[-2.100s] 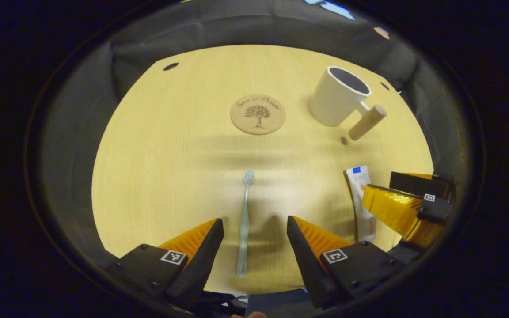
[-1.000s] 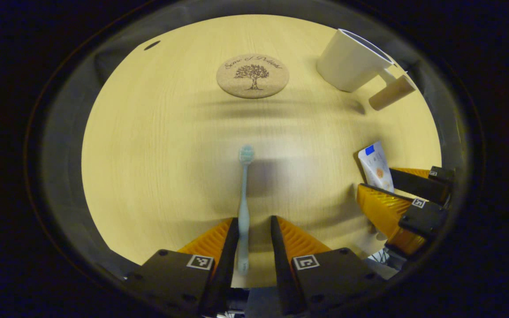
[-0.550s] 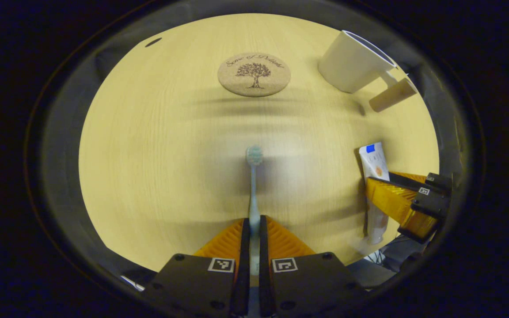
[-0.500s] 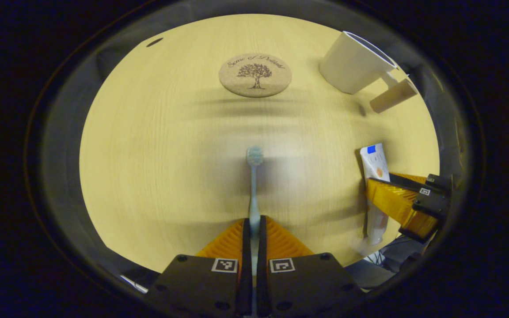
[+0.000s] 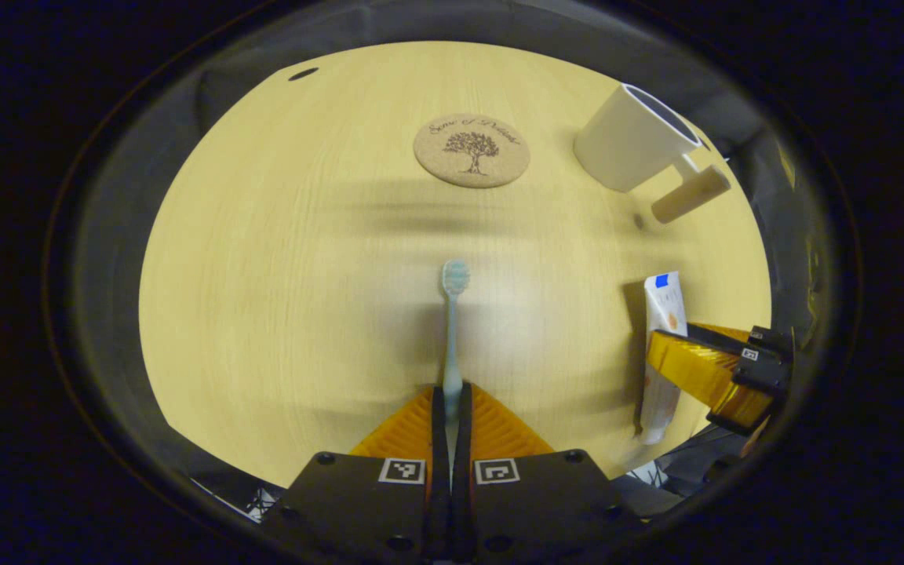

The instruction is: Put the toothbrush and toothpaste on the desktop into the cup, then pick up the cup and place it on the coaster on the desktop.

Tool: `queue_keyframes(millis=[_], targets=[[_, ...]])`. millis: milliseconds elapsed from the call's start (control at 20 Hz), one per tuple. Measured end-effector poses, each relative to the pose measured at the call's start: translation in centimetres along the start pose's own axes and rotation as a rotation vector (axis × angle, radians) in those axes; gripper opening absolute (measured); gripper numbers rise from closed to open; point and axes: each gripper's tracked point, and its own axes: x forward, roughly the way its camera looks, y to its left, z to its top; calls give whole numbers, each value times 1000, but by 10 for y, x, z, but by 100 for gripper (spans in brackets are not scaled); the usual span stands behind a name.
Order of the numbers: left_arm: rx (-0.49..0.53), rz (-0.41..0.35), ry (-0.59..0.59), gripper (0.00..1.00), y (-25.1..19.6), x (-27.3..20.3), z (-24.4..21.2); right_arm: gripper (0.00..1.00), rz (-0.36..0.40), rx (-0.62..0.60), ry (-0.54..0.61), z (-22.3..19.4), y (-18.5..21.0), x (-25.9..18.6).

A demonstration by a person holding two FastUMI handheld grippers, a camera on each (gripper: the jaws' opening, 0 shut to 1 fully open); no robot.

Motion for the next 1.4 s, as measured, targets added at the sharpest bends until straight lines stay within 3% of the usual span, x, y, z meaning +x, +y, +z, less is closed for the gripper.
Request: queue_keyframes(millis=[100,150,200,450,650,700,750,800,950,1250,1400], targets=[[-23,-8,-53,9,-3,-5,2,32,8,-31,-41,1,3,-3],[-32,-12,-83,9,-6,-5,5,27,17,-46,-70,2,5,-6],[-43,-14,-108,9,-7,-6,6,32,22,-64,-99,4,6,-9],[-61,-79,-255,9,-11,-24,16,32,13,-98,-316,20,11,-29],[-23,-101,-429,9,-12,-42,33,33,50,-88,-511,30,22,-50],[-18,-105,-467,9,-15,-43,37,27,48,-95,-556,34,21,-55],[-19,-114,-497,9,-19,-46,40,31,46,-93,-604,36,21,-60],[-20,-128,-525,9,-21,-50,42,24,55,-102,-630,38,22,-59],[1,-130,-606,9,-23,-59,54,24,77,-126,-718,41,28,-69],[37,-156,-764,9,-39,-95,86,23,46,-205,-971,90,40,-131],[29,-211,-825,9,-53,-116,103,23,35,-231,-1038,119,44,-152]])
